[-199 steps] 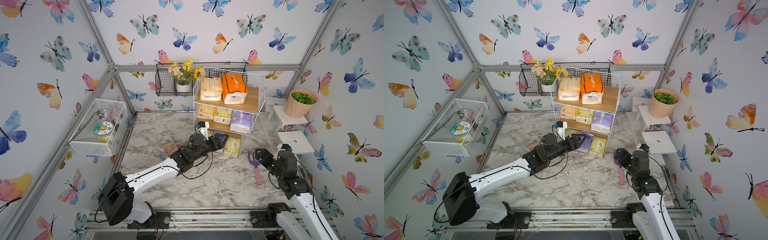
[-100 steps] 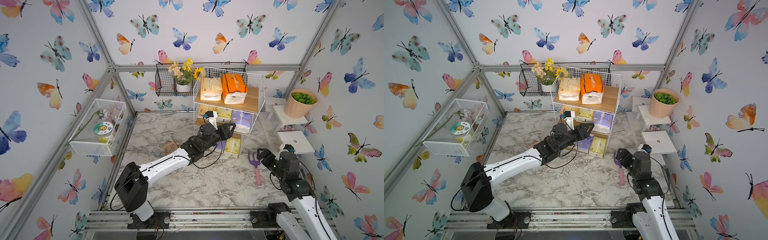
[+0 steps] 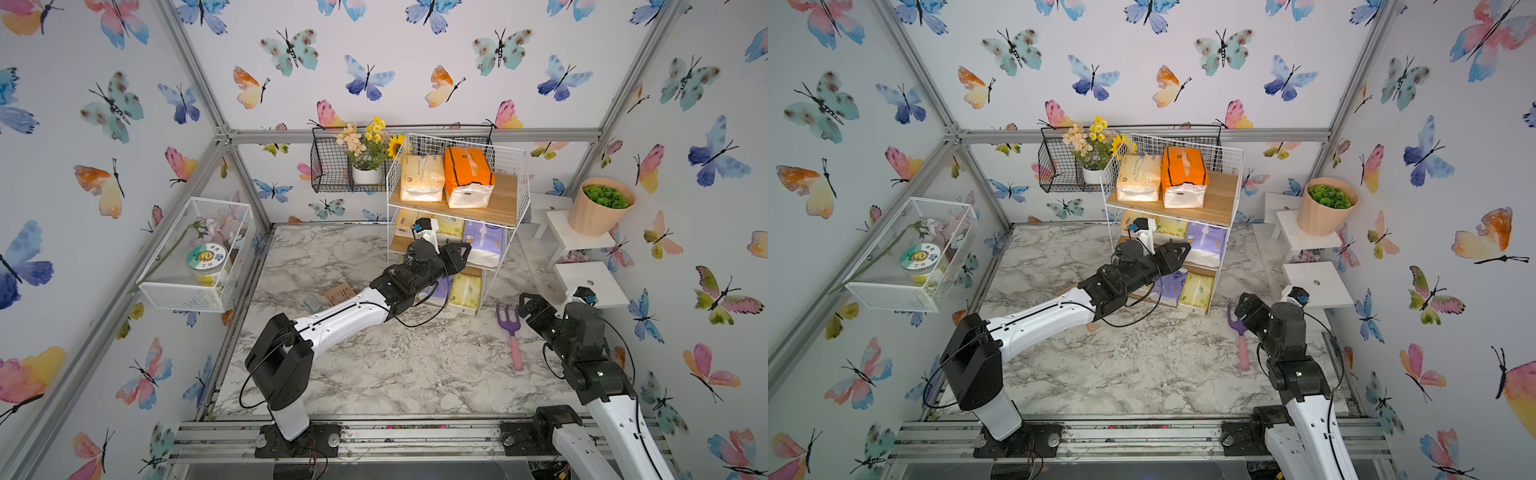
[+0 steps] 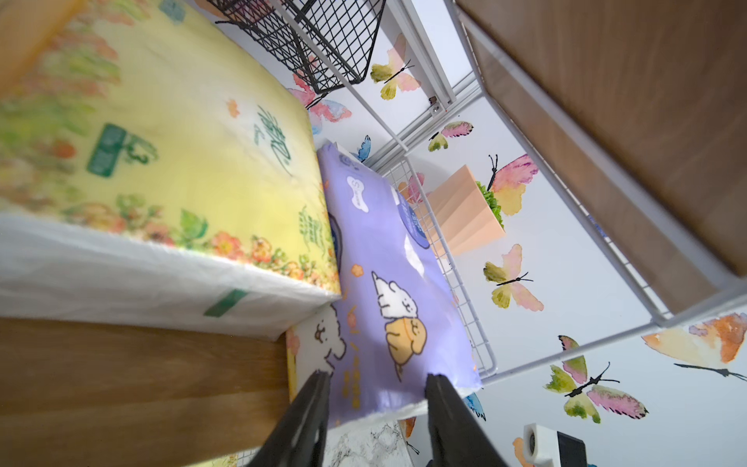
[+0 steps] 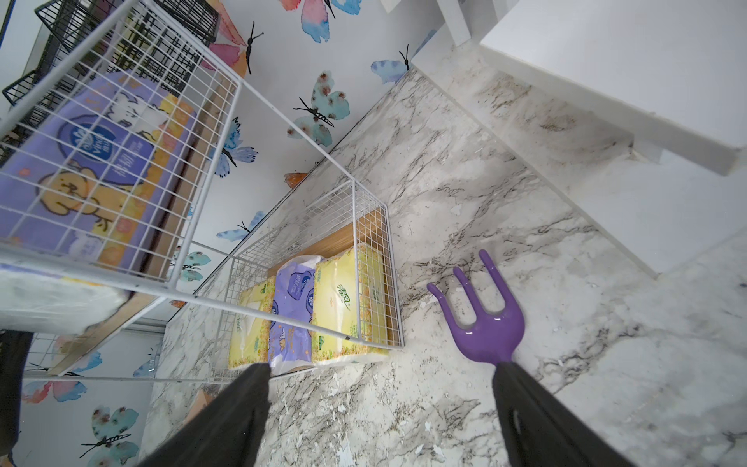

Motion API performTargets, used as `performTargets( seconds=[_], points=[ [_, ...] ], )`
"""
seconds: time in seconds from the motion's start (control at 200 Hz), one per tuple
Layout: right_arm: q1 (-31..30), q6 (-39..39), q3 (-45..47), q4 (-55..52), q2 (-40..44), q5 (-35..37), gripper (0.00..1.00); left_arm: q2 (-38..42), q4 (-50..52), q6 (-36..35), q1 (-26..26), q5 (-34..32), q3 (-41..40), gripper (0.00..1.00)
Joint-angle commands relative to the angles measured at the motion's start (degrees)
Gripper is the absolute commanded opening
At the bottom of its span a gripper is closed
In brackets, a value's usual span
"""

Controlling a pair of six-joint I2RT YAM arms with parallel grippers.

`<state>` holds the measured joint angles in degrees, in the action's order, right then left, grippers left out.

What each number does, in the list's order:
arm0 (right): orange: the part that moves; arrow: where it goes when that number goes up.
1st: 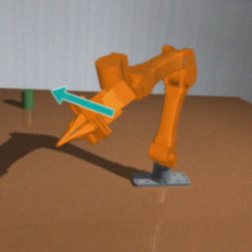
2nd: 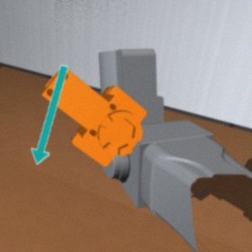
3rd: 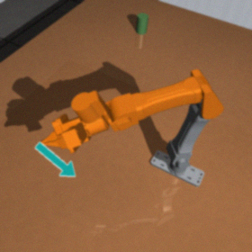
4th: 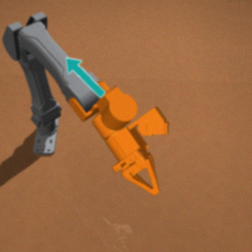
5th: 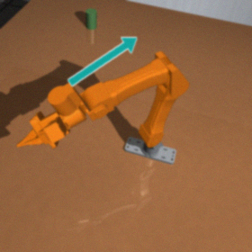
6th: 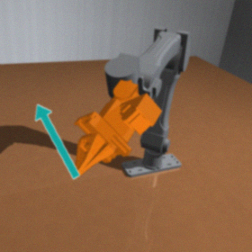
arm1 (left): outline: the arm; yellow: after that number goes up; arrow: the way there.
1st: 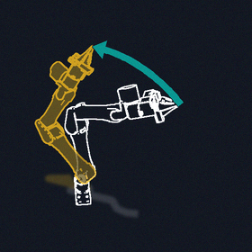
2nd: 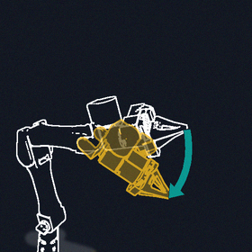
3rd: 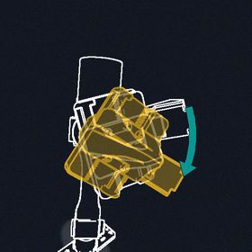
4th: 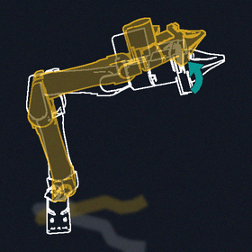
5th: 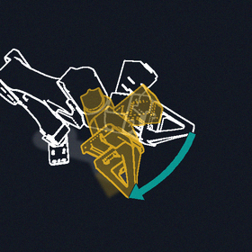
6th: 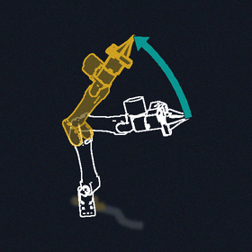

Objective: Remove the tissue boxes from the shelf
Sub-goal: Pick up a box of tissues from the shelf.

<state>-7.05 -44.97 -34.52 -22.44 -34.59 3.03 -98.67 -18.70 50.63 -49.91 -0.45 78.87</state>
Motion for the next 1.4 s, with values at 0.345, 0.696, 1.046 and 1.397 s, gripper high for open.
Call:
performTargets(
  seconds=[0.345,0.696,1.046,1.397],
  points=[
    [0.37,1.39,-1.70,-0.50,0.35,0.25,0.90,-2.01,-3.19,1.07,0.73,-0.74,2.33,0.19],
    [0.37,-0.27,-9.98,-3.29,-4.71,-5.83,0.89,-0.21,-2.66,1.30,0.76,-0.04,1.05,0.00],
    [0.37,-5.23,-16.54,-2.70,-9.97,-12.91,0.89,6.19,-2.61,5.33,0.77,1.39,-4.82,0.00],
    [0.37,-18.09,-14.33,14.12,-16.17,-32.00,0.98,11.22,-1.96,7.47,0.72,0.81,-9.73,0.00]
  ],
)
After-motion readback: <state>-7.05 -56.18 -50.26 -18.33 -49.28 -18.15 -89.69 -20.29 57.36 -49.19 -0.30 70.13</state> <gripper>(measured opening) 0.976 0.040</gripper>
